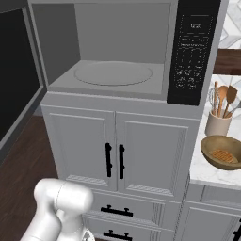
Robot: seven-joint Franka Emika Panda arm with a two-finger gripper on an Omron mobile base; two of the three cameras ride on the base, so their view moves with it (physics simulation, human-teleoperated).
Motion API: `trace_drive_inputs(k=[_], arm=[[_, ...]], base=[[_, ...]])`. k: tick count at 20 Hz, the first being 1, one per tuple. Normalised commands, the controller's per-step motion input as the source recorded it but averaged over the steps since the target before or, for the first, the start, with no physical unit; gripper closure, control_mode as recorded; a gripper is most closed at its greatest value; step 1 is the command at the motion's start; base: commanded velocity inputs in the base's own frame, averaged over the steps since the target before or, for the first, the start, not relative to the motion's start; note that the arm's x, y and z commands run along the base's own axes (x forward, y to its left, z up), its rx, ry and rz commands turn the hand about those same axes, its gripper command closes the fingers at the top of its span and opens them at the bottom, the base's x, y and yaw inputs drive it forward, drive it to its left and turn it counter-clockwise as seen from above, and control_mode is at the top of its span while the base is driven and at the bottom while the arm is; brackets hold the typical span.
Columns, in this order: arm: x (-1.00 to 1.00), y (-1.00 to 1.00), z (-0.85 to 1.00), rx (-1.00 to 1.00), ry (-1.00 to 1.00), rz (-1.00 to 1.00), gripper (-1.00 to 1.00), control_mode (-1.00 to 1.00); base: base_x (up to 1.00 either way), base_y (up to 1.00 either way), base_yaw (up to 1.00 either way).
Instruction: Open the microwave, place the bowl with waffle inside the microwave, then close the microwave door and turn it on.
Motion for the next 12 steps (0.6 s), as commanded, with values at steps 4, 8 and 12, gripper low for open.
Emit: trace_drive_inputs(k=[4, 8, 12], arm=[[-0.56, -0.20, 0.00, 0.00, 0.00, 0.69, -1.00, -1.00], [-0.32, -0.31, 0.00, 0.00, 0.00, 0.82, -1.00, -1.00], [-0.15, -0.55, 0.00, 0.03, 0.02, 0.70, -1.00, -1.00]], base=[[0.00, 0.00, 0.00], [0.00, 0.00, 0.00], [0.00, 0.00, 0.00]])
